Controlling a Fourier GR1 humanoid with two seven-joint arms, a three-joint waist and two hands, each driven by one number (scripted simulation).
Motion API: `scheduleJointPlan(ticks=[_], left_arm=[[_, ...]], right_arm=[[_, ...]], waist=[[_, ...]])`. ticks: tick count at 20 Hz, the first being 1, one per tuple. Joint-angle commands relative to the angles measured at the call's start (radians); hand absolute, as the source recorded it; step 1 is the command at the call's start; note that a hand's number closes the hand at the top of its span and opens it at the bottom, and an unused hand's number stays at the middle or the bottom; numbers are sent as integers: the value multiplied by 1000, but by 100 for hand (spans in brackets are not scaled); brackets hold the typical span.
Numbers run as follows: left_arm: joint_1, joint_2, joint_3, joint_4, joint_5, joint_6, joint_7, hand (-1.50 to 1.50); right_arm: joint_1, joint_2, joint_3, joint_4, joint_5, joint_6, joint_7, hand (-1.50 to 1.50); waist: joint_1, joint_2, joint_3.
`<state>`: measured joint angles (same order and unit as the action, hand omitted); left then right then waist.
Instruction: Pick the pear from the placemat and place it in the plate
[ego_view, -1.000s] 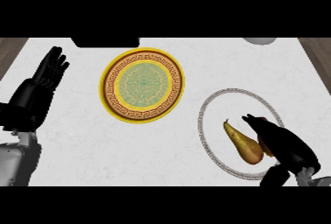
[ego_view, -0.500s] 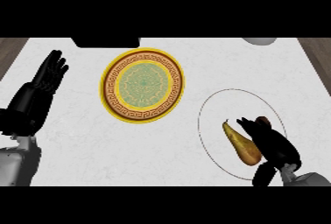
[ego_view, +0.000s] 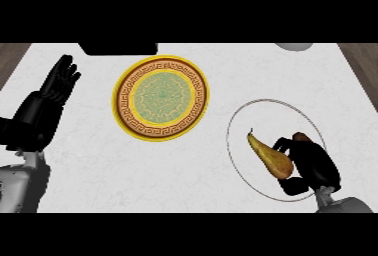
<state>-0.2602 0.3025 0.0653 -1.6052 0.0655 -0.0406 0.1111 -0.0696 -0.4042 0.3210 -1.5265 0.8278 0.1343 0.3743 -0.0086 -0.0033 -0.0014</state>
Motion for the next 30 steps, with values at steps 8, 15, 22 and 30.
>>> scheduleJointPlan(ticks=[8,15,22,30], left_arm=[[-24,2,17,21,-8,8,4,0],[-8,-11,-2,-38,-7,-2,47,0],[11,-5,6,-43,5,-32,23,0],[-54,-49,-12,45,-44,4,3,0]], right_arm=[[285,105,2,-280,358,-194,585,150],[266,208,218,-597,528,-88,701,150],[50,331,308,-643,537,-112,627,150],[-404,403,331,-373,382,-118,813,150]], waist=[[-23,-2,0],[2,-2,0],[19,1,1],[25,7,0]])
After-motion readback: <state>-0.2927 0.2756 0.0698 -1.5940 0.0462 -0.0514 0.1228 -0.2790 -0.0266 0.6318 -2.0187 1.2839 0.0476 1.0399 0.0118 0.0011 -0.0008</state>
